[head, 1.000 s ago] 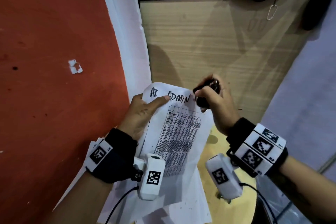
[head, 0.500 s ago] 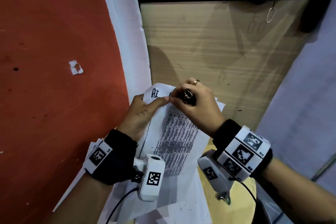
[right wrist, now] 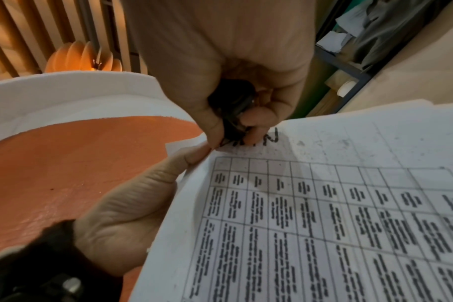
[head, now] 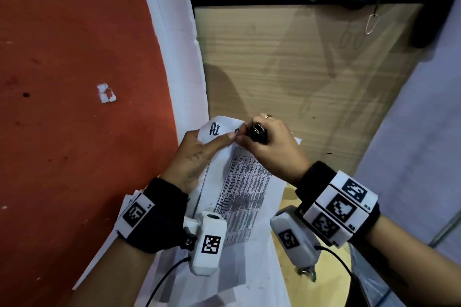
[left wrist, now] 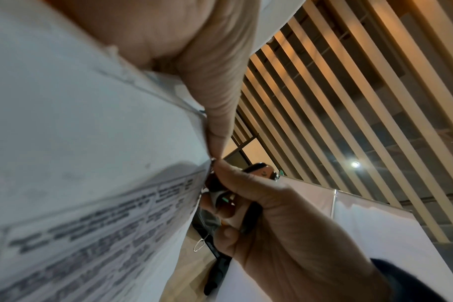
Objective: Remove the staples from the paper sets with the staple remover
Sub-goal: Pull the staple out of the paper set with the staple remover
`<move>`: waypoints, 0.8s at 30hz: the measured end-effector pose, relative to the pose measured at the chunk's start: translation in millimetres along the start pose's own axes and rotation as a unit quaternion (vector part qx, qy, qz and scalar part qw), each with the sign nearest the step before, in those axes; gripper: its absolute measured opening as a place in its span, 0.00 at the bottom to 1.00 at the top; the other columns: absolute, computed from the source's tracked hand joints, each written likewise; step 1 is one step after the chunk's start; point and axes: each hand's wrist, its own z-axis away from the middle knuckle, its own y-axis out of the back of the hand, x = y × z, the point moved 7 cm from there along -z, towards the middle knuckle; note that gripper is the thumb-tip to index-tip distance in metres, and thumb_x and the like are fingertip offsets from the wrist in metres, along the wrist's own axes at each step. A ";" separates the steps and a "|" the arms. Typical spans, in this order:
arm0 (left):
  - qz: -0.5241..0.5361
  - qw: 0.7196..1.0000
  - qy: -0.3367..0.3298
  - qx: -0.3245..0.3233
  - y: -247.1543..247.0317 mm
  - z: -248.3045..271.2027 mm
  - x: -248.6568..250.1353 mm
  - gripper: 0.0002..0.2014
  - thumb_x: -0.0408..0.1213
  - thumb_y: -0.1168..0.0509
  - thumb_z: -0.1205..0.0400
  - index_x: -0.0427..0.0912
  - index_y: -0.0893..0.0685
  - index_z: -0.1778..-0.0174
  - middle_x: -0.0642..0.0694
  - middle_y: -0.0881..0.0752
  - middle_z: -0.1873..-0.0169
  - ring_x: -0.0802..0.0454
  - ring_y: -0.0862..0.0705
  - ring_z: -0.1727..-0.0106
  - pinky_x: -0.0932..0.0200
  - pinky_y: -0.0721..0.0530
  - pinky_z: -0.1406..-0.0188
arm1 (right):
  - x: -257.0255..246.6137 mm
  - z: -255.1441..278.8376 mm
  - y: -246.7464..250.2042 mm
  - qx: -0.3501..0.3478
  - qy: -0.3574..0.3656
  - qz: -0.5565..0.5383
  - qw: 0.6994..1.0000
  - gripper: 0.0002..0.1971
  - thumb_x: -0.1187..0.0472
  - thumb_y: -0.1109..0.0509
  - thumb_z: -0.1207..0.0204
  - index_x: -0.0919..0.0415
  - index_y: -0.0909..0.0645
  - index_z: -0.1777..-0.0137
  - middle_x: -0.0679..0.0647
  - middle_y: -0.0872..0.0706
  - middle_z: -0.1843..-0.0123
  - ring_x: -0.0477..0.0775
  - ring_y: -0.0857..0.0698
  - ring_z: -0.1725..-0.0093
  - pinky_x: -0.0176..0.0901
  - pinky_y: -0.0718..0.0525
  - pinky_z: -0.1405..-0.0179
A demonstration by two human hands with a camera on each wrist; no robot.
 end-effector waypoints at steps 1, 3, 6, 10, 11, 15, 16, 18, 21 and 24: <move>0.006 1.000 0.000 -0.003 -1.1 0.5 0.1 0.06 0.29 0.32 0.22 0.38 0.12 0.52 0.43 0.08 0.58 0.51 0.10 0.56 0.57 0.13 0.49 | 1.4 0.2 0.2 0.003 -0.005 -0.006 1.000 0.05 0.64 0.26 0.28 0.55 0.18 0.62 0.57 0.17 0.59 0.54 0.20 0.56 0.47 0.25 0.54; 0.010 1.000 -0.001 0.008 -1.3 0.7 -0.8 0.05 0.28 0.32 0.22 0.39 0.12 0.55 0.45 0.08 0.63 0.52 0.10 0.61 0.59 0.13 0.55 | 5.7 0.4 -1.7 0.003 -0.020 0.002 1.000 0.04 0.61 0.26 0.27 0.55 0.18 0.62 0.58 0.16 0.59 0.56 0.19 0.55 0.49 0.24 0.53; 0.003 1.000 -0.011 0.019 -0.7 1.1 -3.8 0.05 0.28 0.32 0.22 0.40 0.12 0.57 0.47 0.08 0.65 0.54 0.11 0.64 0.63 0.14 0.62 | 8.4 1.3 -5.5 -0.005 -0.036 0.024 0.999 0.05 0.58 0.28 0.26 0.56 0.18 0.62 0.58 0.16 0.58 0.56 0.19 0.55 0.49 0.23 0.53; -0.015 1.000 -0.009 0.002 0.0 3.4 -1.1 0.06 0.27 0.33 0.22 0.40 0.12 0.55 0.48 0.08 0.64 0.55 0.10 0.62 0.62 0.13 0.58 | 7.5 3.3 -4.4 -0.028 -0.084 -0.058 0.994 0.13 0.63 0.29 0.26 0.49 0.22 0.70 0.52 0.20 0.67 0.47 0.22 0.67 0.41 0.25 0.66; -0.018 1.000 -0.011 -0.007 0.0 3.9 0.8 0.06 0.27 0.33 0.22 0.39 0.12 0.53 0.47 0.08 0.62 0.53 0.10 0.60 0.61 0.12 0.55 | 8.0 5.0 -5.1 -0.041 -0.112 -0.111 0.987 0.13 0.66 0.30 0.25 0.52 0.22 0.70 0.51 0.22 0.71 0.44 0.25 0.72 0.36 0.28 0.72; -0.037 0.999 -0.029 -0.018 0.9 1.4 1.9 0.10 0.27 0.32 0.21 0.31 0.13 0.45 0.34 0.10 0.50 0.41 0.11 0.47 0.48 0.16 0.42 | 11.7 8.2 -8.6 -0.071 -0.189 -0.226 0.953 0.08 0.68 0.33 0.23 0.59 0.22 0.63 0.53 0.27 0.72 0.36 0.30 0.81 0.28 0.37 0.83; -0.045 0.998 -0.035 -0.014 0.3 1.0 2.0 0.10 0.28 0.32 0.21 0.30 0.13 0.45 0.33 0.11 0.50 0.40 0.12 0.46 0.46 0.16 0.41 | 11.2 8.1 -8.4 -0.072 -0.187 -0.226 0.953 0.08 0.68 0.33 0.23 0.59 0.22 0.63 0.53 0.27 0.72 0.37 0.30 0.80 0.28 0.37 0.83; -0.065 0.997 -0.051 0.001 0.5 -0.8 1.9 0.06 0.27 0.33 0.20 0.31 0.12 0.51 0.41 0.09 0.58 0.48 0.10 0.55 0.54 0.12 0.52 | 10.6 6.8 -7.8 -0.069 -0.172 -0.220 0.958 0.10 0.69 0.33 0.23 0.59 0.22 0.65 0.53 0.26 0.72 0.41 0.30 0.77 0.27 0.37 0.83; -0.103 0.992 -0.069 0.027 0.5 -1.8 1.0 0.10 0.26 0.33 0.21 0.42 0.15 0.66 0.58 0.16 0.78 0.65 0.21 0.76 0.71 0.26 0.73 | 9.0 4.3 -6.6 -0.052 -0.133 -0.189 0.972 0.13 0.70 0.32 0.25 0.56 0.22 0.69 0.47 0.24 0.75 0.37 0.29 0.78 0.26 0.34 0.81; -0.086 0.995 -0.050 0.027 -0.8 -2.9 -1.2 0.04 0.28 0.33 0.21 0.37 0.12 0.58 0.45 0.11 0.67 0.55 0.16 0.66 0.62 0.19 0.62 | 8.3 0.6 -7.1 -0.045 -0.096 -0.134 0.985 0.15 0.68 0.30 0.26 0.51 0.21 0.72 0.43 0.23 0.77 0.38 0.28 0.77 0.33 0.31 0.74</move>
